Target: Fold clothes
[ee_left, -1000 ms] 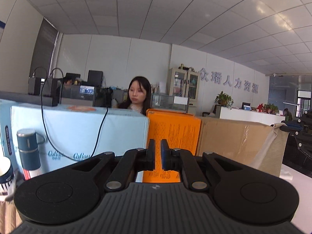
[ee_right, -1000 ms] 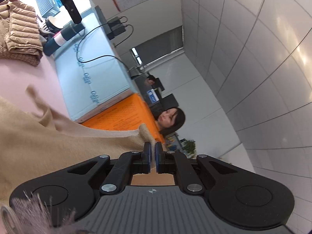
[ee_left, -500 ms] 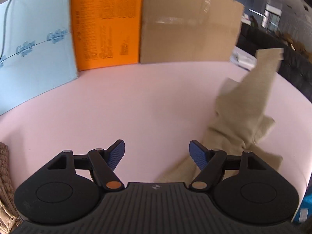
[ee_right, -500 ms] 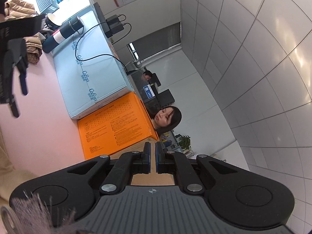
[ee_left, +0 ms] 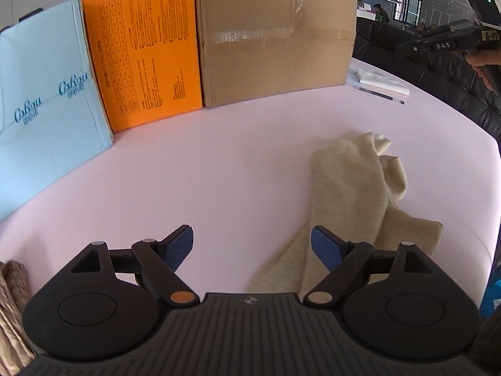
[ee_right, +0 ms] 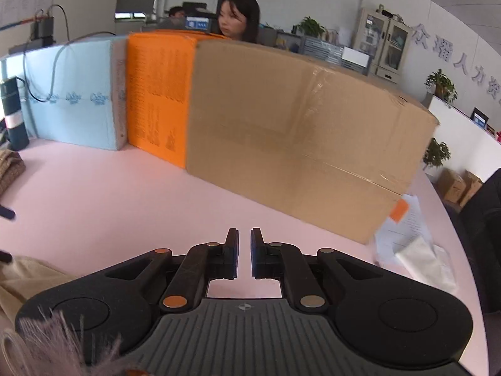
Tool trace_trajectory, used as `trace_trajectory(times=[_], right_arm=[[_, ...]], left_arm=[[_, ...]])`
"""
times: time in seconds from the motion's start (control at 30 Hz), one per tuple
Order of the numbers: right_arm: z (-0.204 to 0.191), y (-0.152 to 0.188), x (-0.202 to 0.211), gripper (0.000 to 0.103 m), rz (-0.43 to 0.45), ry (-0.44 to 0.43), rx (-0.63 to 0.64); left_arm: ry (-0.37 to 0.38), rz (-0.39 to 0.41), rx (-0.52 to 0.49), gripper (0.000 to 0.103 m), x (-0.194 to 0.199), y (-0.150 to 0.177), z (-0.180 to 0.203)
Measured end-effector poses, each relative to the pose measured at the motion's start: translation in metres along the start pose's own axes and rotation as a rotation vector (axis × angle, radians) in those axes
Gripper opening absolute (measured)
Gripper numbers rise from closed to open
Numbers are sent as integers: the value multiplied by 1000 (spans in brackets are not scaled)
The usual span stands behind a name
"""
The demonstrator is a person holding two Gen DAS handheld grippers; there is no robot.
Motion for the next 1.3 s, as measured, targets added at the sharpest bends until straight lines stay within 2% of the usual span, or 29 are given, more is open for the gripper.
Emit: trace_trajectory(times=[0.03,0.1,0.13,0.17,0.23,0.33,0.37,0.4,0.5,0.63,0.7,0.73,0.8,0.83,0.87,0.9,0.93,1.0,1.03,1.3], right_arm=[[10,-2,0,10,-5,43,11],[25,-7,2,39,-14,105,33],[30,-6,-4,70,-67,67,14],[36,-4,-12,81,-129,18,-11],[47,14,-26,80,-167,-117,-213],[63,66,-66,80,-289,-371,-748],[61,90,-78,80,-330,-424,-908],[56,108,-87,79,-358,-447,-1005],[35,138,-96,78,-365,-431,-1116],[22,150,-100,84,-255,-429,-1256],[20,147,-104,84,-215,-404,-1286],[18,143,-107,84,-206,-385,-1259],[13,133,-113,76,-195,-342,-1188],[10,129,-115,56,-203,-335,-1155],[7,127,-117,27,-213,-332,-1123],[4,124,-120,17,-223,-328,-1091],[1,122,-122,12,-223,-329,-1078],[-5,118,-125,9,-218,-333,-1059],[-9,109,-125,9,-200,-367,-1055],[-50,15,-122,8,-19,-702,-1012]], left_arm=[[-19,5,-1,81,1,-9,-8],[-57,5,14,82,1,-26,-23],[-79,1,25,83,-1,-32,-28],[-104,-6,45,83,-5,-39,-31],[-128,-22,95,84,-13,-47,-35],[-72,-49,137,84,-33,-49,-26],[-64,-60,131,84,-39,-48,-21],[-57,-71,124,84,-45,-48,-16],[-33,-97,102,84,-61,-49,-3],[-43,-136,112,84,-75,-50,3],[-62,-161,116,84,-81,-50,4],[-70,-175,117,84,-84,-49,5],[-87,-202,117,84,-88,-48,5],[-97,-211,115,84,-90,-47,5],[-106,-221,114,84,-91,-46,4],[-114,-229,113,84,-92,-45,4],[-117,-233,115,84,-91,-44,3],[-125,-239,124,84,-90,-41,0],[-128,-242,130,84,-89,-39,-2],[-198,-281,256,84,-68,-5,-28]])
Point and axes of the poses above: each gripper's, at about its wrist camera, not at the fingertips, and x roughly against the way its jaws point, z to its right, y to its underside, the point moved 1 cm from there along -x, roughly the way its jaws point, and after that the axes turned 7 degrees about -x, right-handed, at the moved point
